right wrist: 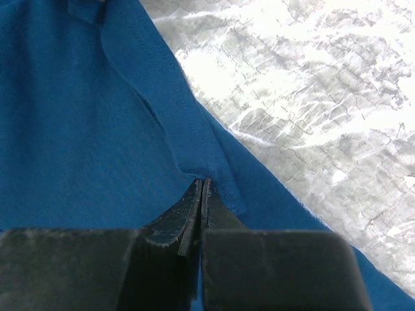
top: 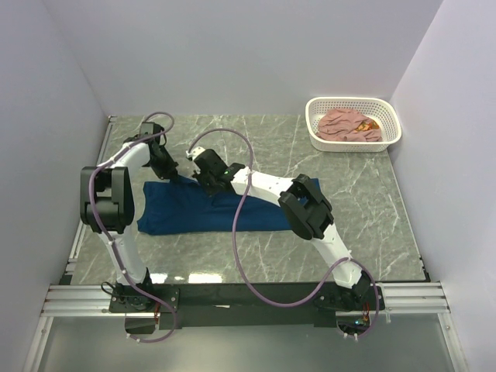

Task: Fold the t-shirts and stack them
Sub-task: Fold the tshirt

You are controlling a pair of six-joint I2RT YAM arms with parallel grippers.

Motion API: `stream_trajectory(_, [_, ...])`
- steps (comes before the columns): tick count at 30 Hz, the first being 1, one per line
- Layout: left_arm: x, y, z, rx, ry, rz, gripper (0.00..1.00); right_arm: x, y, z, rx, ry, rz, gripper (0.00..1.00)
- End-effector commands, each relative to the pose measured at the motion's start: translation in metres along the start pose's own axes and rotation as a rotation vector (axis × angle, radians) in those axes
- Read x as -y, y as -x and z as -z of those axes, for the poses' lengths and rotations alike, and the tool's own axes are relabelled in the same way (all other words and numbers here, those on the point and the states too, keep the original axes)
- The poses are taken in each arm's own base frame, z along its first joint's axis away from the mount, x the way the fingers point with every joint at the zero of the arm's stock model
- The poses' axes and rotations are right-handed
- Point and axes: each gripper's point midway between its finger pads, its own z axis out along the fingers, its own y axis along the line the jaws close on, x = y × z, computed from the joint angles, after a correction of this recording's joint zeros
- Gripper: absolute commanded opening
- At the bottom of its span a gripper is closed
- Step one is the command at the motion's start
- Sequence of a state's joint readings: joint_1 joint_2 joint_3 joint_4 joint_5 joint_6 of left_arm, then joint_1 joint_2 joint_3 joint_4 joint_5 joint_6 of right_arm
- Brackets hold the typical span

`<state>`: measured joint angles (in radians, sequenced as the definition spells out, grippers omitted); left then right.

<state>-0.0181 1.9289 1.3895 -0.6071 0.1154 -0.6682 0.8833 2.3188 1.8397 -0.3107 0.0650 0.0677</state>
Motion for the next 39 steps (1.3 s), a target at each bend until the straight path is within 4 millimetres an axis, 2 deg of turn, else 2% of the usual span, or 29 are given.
stream_trajectory(1, [0.005, 0.007, 0.029, 0.037, -0.041, -0.015, 0.01, 0.006, 0.037, 0.037, 0.085, -0.015, 0.007, 0.00])
stream_trajectory(3, [0.004, 0.002, 0.034, 0.029, -0.047, -0.015, 0.01, 0.006, 0.038, 0.043, 0.089, -0.008, 0.007, 0.00])
stream_trajectory(4, [-0.002, 0.009, 0.040, 0.044, -0.049, 0.005, 0.01, 0.006, 0.039, 0.046, 0.091, -0.008, 0.007, 0.00])
stream_trajectory(10, [-0.011, 0.004, 0.058, 0.034, -0.057, 0.016, 0.01, 0.002, 0.040, 0.061, 0.086, 0.013, 0.021, 0.00])
stream_trajectory(20, [-0.024, -0.026, 0.064, -0.051, -0.078, 0.035, 0.01, -0.025, 0.021, 0.075, 0.022, 0.087, 0.071, 0.00])
stream_trajectory(31, [-0.041, -0.038, 0.077, -0.049, -0.042, 0.036, 0.01, -0.047, -0.003, 0.073, -0.049, 0.141, 0.111, 0.00])
stream_trajectory(39, [-0.062, -0.058, 0.059, -0.085, 0.011, 0.048, 0.03, -0.056, -0.022, 0.062, -0.101, 0.166, 0.124, 0.01])
